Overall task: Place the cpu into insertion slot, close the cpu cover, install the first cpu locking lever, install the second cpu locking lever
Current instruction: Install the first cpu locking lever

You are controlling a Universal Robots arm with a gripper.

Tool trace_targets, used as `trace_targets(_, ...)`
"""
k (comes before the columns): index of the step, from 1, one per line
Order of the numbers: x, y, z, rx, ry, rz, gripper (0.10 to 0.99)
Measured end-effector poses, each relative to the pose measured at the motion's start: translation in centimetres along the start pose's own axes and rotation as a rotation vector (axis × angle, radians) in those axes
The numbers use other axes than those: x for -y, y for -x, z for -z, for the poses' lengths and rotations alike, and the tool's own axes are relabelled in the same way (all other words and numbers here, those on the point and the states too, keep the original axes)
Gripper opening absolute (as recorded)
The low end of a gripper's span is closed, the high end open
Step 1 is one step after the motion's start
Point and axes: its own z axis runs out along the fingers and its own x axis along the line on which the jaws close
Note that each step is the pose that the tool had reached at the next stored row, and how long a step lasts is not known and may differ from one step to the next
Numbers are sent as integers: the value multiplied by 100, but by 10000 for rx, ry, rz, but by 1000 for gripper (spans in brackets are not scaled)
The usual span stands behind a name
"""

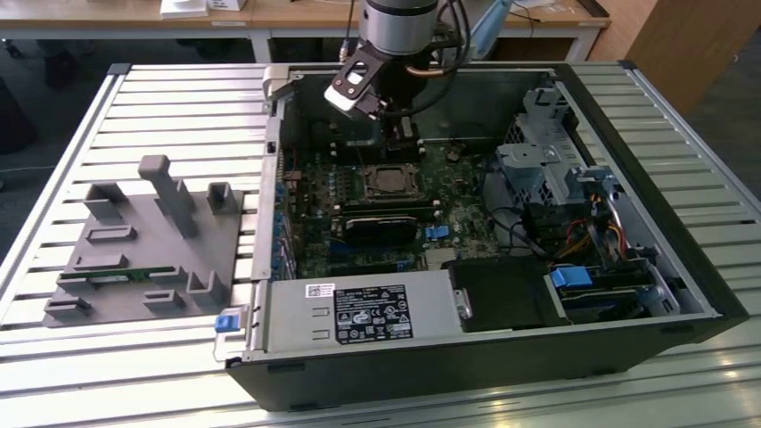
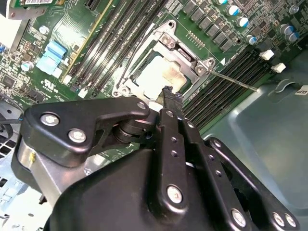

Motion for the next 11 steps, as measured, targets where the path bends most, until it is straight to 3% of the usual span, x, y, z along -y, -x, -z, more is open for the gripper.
trace_targets(11,0,0,0,-10,0,385,106)
